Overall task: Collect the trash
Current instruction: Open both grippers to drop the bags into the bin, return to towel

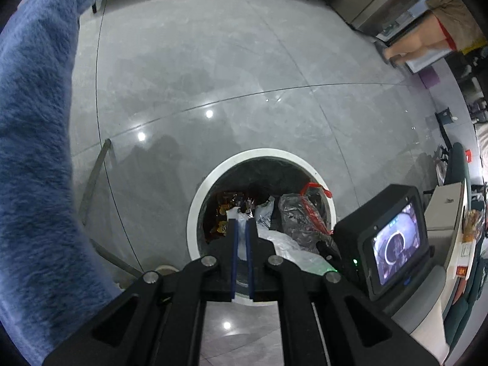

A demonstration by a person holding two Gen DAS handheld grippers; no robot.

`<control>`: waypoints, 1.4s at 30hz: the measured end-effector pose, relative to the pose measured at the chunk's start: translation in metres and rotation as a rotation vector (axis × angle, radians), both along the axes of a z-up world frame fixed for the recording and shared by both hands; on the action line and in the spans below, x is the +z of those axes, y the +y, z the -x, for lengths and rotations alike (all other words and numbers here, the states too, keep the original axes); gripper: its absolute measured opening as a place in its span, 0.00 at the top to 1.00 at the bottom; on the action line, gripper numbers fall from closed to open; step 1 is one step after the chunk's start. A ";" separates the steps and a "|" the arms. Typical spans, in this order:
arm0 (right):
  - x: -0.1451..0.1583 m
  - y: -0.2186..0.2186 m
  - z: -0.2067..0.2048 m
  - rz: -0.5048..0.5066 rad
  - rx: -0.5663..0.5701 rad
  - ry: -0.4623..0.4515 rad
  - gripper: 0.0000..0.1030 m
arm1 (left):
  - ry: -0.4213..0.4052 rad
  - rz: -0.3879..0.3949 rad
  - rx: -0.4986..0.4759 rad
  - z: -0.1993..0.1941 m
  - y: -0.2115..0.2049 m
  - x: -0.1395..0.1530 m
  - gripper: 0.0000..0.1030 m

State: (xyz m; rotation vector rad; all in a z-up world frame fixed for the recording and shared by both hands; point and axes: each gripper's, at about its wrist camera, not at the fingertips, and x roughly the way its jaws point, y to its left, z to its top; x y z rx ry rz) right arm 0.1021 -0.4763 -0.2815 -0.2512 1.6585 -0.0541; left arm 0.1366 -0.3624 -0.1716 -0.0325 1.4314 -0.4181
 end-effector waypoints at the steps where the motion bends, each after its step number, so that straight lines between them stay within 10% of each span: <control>1: -0.001 -0.002 0.000 -0.008 -0.008 0.001 0.84 | 0.017 0.002 0.001 -0.001 -0.001 -0.005 0.95; 5: -0.005 -0.007 0.001 -0.031 -0.036 -0.009 0.61 | 0.063 0.011 0.008 -0.003 -0.007 -0.019 0.92; 9: -0.004 -0.007 0.001 -0.035 -0.047 -0.020 0.56 | 0.079 0.049 0.021 -0.003 -0.001 -0.022 0.63; 23: 0.044 0.007 0.001 -0.002 -0.085 -0.172 0.54 | -0.180 0.131 -0.097 0.027 0.029 0.071 0.63; 42: 0.207 0.197 -0.003 0.072 0.186 -0.515 0.46 | -0.490 0.048 0.150 0.070 0.288 0.150 0.63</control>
